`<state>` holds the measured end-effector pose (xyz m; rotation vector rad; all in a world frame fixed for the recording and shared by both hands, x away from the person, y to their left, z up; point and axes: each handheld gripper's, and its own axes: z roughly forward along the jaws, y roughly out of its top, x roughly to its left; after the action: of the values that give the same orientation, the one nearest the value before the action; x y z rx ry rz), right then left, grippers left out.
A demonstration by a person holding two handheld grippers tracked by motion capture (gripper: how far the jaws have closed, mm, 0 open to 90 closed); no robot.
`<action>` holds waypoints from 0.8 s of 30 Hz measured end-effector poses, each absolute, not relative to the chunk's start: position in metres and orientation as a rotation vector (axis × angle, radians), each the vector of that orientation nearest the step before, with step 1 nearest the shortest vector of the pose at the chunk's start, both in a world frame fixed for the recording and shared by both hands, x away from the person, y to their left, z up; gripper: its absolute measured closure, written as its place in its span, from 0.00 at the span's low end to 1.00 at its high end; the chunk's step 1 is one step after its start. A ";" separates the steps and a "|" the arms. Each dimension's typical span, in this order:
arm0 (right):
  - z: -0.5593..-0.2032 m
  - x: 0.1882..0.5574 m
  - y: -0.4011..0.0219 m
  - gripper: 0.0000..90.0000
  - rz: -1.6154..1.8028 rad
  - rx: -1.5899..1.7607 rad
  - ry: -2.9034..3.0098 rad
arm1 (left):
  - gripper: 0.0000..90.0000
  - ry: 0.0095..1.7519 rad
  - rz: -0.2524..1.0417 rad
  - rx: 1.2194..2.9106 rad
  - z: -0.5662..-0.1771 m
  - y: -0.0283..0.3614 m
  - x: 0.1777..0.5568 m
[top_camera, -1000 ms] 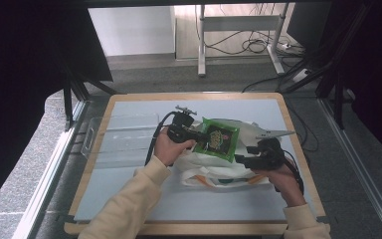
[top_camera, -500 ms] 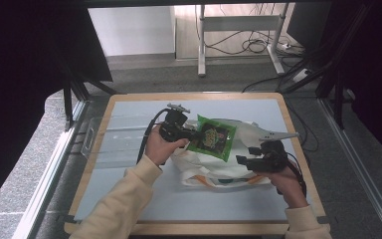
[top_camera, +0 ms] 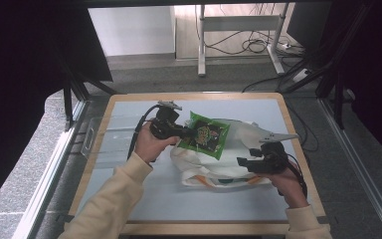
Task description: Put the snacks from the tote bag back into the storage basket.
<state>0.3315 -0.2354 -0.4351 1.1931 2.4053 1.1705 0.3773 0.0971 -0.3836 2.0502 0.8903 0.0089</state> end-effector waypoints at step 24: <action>-0.433 0.329 -0.234 0.39 1.181 1.173 2.406 | 0.92 0.854 0.067 2.062 -0.358 0.129 0.377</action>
<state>0.3285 -0.2343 -0.4330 1.1734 2.4057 1.1812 0.3768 0.1286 -0.3580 2.0620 0.8539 0.0667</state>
